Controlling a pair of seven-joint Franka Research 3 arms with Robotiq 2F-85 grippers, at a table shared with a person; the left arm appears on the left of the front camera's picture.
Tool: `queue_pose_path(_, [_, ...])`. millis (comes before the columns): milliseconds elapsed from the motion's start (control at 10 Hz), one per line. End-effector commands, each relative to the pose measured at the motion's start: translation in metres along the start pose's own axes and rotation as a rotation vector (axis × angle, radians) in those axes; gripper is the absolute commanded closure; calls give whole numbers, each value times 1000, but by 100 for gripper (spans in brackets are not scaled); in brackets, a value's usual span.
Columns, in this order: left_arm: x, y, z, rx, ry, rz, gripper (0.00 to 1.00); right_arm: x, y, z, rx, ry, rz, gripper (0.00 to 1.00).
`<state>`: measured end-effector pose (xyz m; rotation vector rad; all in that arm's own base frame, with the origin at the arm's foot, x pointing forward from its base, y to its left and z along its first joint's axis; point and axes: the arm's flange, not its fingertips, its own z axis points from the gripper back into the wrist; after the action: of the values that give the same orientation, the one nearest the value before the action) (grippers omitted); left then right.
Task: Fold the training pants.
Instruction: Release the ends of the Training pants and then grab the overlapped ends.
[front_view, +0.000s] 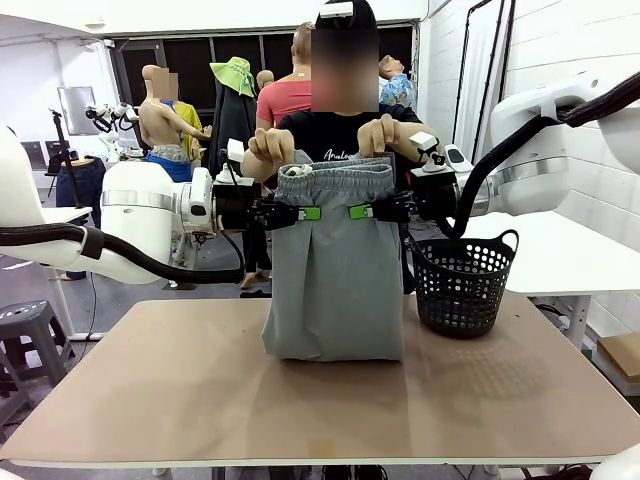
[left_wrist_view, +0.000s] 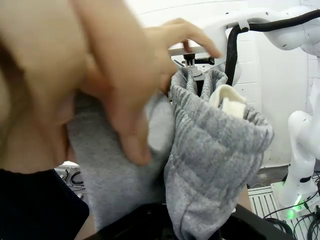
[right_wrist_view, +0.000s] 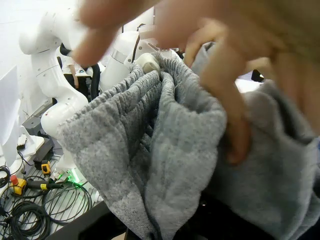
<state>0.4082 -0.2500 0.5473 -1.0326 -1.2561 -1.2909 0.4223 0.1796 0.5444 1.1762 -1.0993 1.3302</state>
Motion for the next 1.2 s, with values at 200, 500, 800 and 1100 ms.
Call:
queue_pose_path(200, [3, -1, -1, 6, -18, 1, 100, 3, 3, -1, -8, -28, -3, 100])
queue_pose_path(500, [3, -1, -1, 6, -18, 1, 100, 3, 3, -1, -8, -28, -3, 100])
queue_pose_path(800, [3, -1, -1, 6, -18, 1, 100, 3, 3, -1, -8, -28, -3, 100])
queue_pose_path(1100, [3, -1, -1, 6, -18, 1, 100, 3, 3, -1, -8, -28, -3, 100])
